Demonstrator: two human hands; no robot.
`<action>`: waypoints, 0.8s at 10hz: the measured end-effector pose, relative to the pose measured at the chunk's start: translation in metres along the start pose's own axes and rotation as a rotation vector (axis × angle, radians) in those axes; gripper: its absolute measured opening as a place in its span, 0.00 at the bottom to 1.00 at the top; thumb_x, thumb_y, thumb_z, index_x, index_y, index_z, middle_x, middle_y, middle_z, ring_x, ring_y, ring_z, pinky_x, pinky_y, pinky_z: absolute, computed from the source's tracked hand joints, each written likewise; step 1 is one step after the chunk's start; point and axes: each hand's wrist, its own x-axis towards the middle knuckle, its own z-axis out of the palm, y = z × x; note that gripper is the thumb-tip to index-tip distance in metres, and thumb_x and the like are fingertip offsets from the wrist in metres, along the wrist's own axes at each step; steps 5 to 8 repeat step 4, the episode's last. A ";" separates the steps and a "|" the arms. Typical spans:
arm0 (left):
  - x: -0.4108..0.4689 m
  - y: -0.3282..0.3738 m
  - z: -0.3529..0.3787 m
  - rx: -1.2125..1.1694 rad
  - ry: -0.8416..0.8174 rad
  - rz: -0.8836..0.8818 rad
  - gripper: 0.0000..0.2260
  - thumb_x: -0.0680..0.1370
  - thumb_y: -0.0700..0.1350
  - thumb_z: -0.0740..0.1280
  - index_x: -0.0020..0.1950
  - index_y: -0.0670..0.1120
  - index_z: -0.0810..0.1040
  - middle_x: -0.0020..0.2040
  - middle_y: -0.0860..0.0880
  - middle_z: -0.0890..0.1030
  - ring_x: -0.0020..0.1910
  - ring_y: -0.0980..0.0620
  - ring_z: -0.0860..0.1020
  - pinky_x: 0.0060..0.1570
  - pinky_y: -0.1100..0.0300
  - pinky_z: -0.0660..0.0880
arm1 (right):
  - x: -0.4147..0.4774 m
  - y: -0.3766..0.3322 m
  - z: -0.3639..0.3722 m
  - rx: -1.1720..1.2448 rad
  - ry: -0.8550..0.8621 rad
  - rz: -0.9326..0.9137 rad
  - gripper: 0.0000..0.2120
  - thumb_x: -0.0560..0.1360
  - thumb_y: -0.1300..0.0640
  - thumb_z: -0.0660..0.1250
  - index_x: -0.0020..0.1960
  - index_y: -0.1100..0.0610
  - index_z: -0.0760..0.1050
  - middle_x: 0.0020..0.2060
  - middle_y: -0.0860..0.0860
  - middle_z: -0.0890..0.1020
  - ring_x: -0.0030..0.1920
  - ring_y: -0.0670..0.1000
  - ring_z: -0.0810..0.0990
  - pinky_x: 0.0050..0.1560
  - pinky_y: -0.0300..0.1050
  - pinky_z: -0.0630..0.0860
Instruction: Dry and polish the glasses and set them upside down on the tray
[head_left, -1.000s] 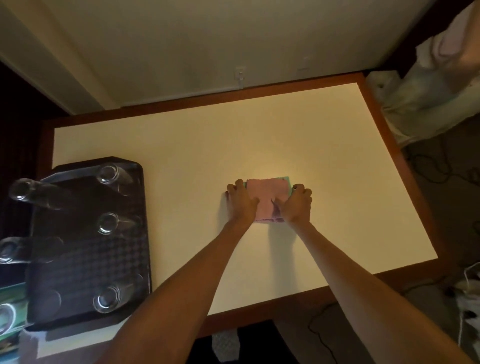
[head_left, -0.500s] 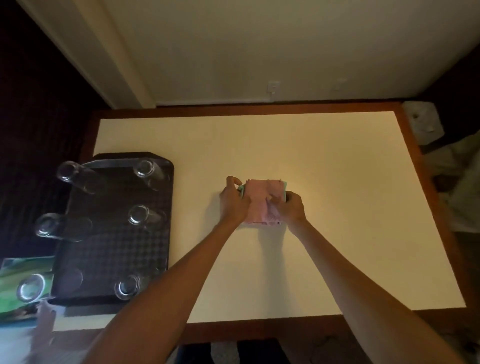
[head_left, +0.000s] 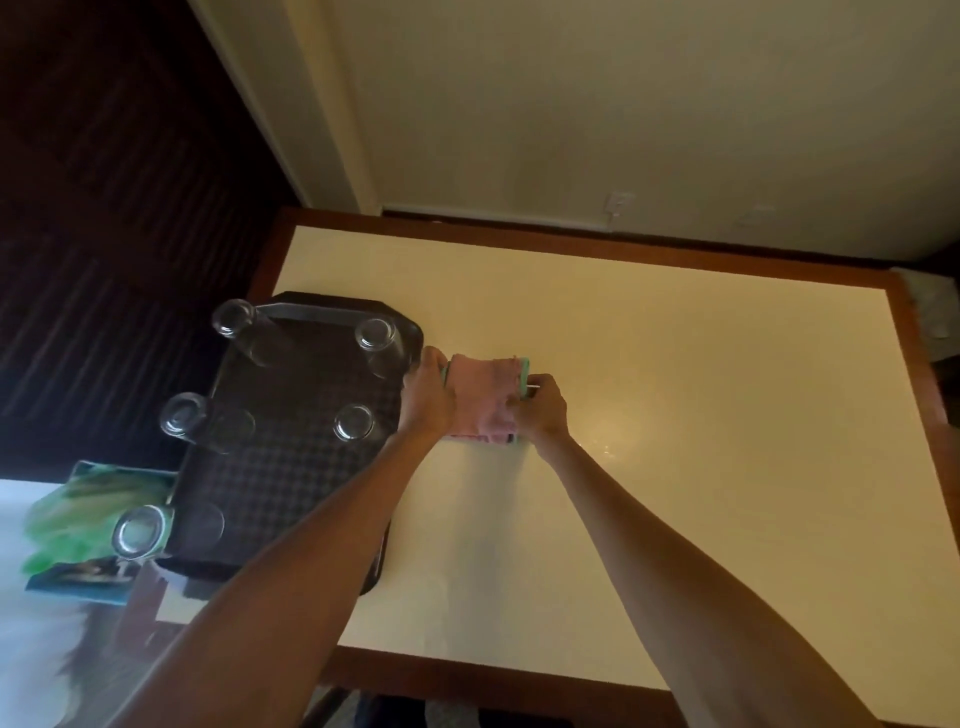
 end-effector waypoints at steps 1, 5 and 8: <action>-0.001 -0.005 -0.001 0.094 -0.034 0.037 0.14 0.77 0.29 0.64 0.59 0.42 0.73 0.54 0.42 0.76 0.52 0.39 0.79 0.53 0.42 0.80 | -0.007 0.004 -0.002 -0.161 0.053 -0.028 0.21 0.73 0.62 0.69 0.63 0.62 0.68 0.58 0.61 0.76 0.57 0.62 0.78 0.51 0.50 0.76; -0.026 0.009 -0.054 0.220 -0.304 0.209 0.15 0.78 0.40 0.69 0.64 0.41 0.75 0.59 0.41 0.80 0.56 0.41 0.80 0.55 0.50 0.77 | -0.061 -0.019 -0.010 -0.422 0.005 -0.037 0.23 0.75 0.50 0.70 0.65 0.58 0.70 0.62 0.58 0.73 0.61 0.60 0.77 0.56 0.51 0.75; -0.026 0.009 -0.054 0.220 -0.304 0.209 0.15 0.78 0.40 0.69 0.64 0.41 0.75 0.59 0.41 0.80 0.56 0.41 0.80 0.55 0.50 0.77 | -0.061 -0.019 -0.010 -0.422 0.005 -0.037 0.23 0.75 0.50 0.70 0.65 0.58 0.70 0.62 0.58 0.73 0.61 0.60 0.77 0.56 0.51 0.75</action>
